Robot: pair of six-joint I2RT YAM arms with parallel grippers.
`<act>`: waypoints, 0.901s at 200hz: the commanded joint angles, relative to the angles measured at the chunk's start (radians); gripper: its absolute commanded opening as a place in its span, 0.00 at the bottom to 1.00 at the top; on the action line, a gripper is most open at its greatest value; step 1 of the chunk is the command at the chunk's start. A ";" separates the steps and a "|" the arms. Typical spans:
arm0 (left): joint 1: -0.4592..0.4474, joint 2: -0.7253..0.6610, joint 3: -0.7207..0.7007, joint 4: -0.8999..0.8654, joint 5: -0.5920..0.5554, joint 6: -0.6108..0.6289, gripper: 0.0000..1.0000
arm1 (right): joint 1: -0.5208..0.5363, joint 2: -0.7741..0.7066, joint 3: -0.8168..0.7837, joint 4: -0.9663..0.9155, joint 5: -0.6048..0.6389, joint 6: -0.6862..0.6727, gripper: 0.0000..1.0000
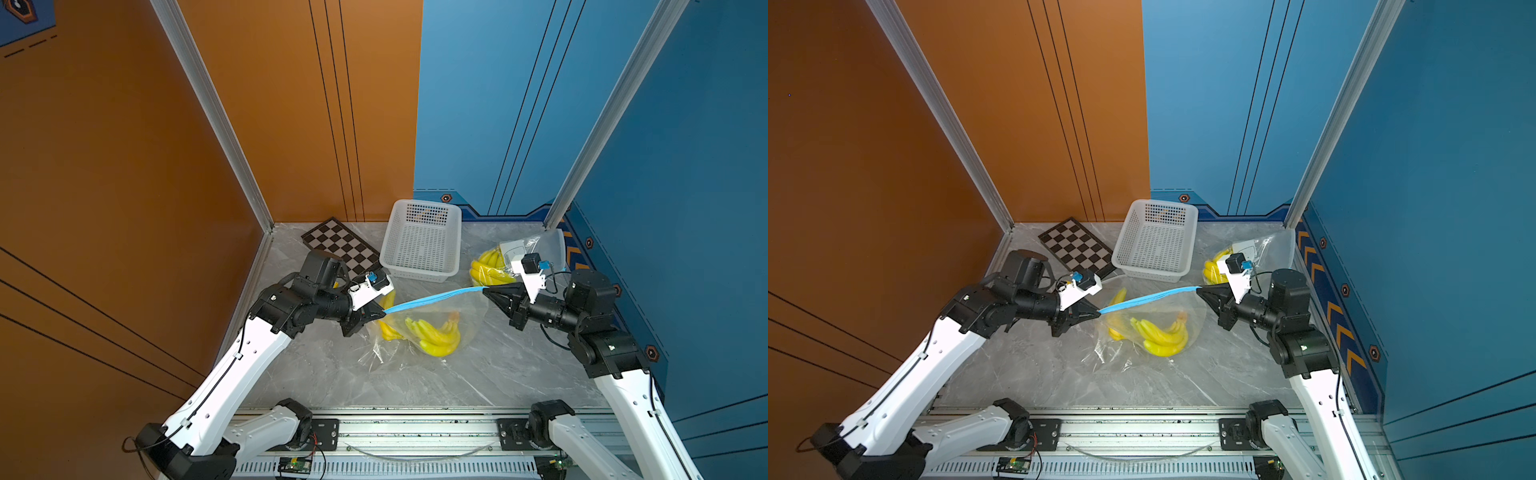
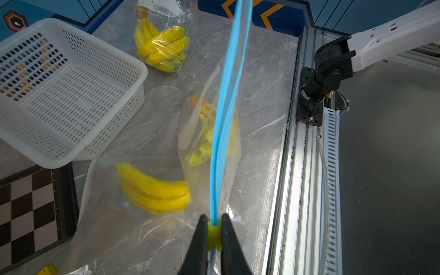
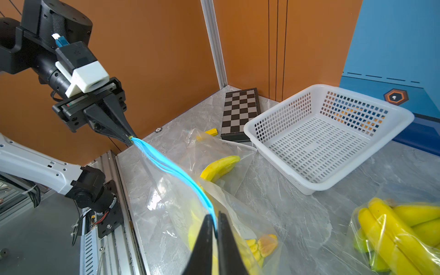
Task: Open the zip-top bag and take out the banana
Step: Unzip the zipper on the zipper food storage bag, then open the zipper of the food storage bag at the center of the board.
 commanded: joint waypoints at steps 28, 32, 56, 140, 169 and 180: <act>-0.195 0.081 0.121 -0.035 -0.076 -0.155 0.00 | 0.038 -0.028 0.155 -0.149 0.209 0.451 0.98; -0.220 0.084 0.123 -0.035 -0.090 -0.155 0.00 | 0.046 -0.024 0.175 -0.193 0.216 0.487 0.99; -0.272 0.106 0.114 -0.034 -0.108 -0.157 0.00 | 0.125 0.019 0.273 -0.428 0.164 0.540 1.00; -0.279 0.138 0.142 -0.035 -0.099 -0.111 0.00 | 0.459 0.200 0.462 -0.817 0.516 0.127 0.92; -0.279 0.125 0.138 -0.037 -0.104 -0.107 0.00 | 0.466 0.251 0.488 -0.820 0.552 0.064 0.90; -0.279 0.122 0.138 -0.038 -0.107 -0.103 0.00 | 0.463 0.263 0.498 -0.819 0.559 0.050 0.90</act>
